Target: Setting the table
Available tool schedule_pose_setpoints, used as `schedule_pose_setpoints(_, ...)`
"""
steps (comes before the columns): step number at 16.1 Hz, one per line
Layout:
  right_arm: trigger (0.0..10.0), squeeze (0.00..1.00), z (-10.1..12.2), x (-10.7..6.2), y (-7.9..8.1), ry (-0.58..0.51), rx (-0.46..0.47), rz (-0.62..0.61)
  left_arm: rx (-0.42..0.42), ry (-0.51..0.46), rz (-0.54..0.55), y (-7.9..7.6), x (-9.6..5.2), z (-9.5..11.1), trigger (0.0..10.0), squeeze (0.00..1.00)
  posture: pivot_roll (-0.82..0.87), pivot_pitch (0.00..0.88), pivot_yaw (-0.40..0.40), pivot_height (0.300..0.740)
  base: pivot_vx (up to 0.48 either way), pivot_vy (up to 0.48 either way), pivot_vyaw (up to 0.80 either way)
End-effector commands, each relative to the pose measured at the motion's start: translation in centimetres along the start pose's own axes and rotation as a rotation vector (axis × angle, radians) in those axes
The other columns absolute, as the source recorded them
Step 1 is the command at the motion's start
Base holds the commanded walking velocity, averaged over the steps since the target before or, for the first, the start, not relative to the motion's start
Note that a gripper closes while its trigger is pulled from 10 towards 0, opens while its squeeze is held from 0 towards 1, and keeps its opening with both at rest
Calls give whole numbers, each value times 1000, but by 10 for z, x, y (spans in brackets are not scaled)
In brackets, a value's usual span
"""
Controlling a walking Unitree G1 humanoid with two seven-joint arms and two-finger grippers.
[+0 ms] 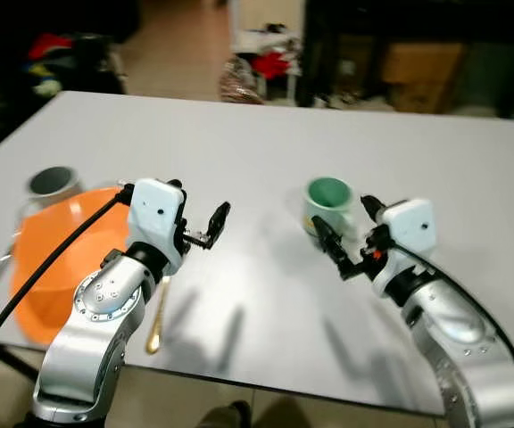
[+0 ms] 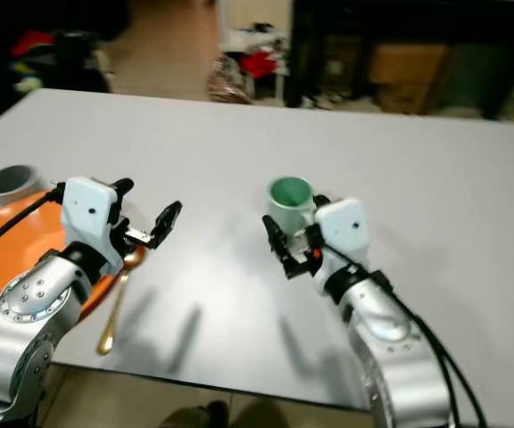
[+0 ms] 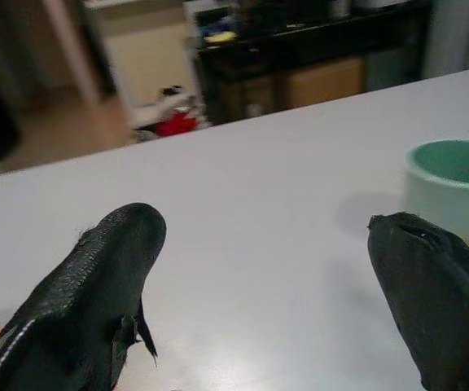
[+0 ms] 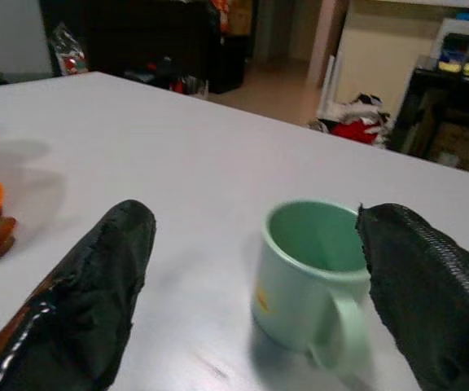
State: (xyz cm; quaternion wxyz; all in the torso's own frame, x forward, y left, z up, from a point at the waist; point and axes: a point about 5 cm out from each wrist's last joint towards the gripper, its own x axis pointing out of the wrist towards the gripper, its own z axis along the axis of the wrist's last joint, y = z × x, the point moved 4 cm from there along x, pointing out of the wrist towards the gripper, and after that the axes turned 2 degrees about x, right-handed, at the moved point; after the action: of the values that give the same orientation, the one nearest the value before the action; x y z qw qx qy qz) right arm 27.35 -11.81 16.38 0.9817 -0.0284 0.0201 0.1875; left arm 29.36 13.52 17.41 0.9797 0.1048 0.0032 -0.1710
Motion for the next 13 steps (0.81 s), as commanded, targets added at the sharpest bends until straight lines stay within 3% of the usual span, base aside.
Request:
schedule_pose_setpoints(1, 10000, 1000, -3, -1, -4, 3, 41, -45, 18, -27, 18, 3, -2, 8, 10000, 122, 93, 0, 41, 740, 0, 0, 800)
schedule_pose_setpoints(6, 10000, 1000, 12, -1, -2, -83, 78, -38, 45, -12, -7, 0, -5, 8, 10000, 125, 99, 0, 39, 740, 0, 0, 800)
schedule_pose_setpoints(9, 10000, 1000, 8, -1, 2, -70, 87, -20, 40, 6, 47, 10, -8, 2, 10000, 125, 101, 0, 29, 740, 0, 0, 800)
schedule_pose_setpoints(13, 10000, 1000, 4, 1, 4, -66, 122, -16, 30, 1, 36, 1, -7, 2, 10000, 122, 102, 0, 24, 740, 0, 0, 800)
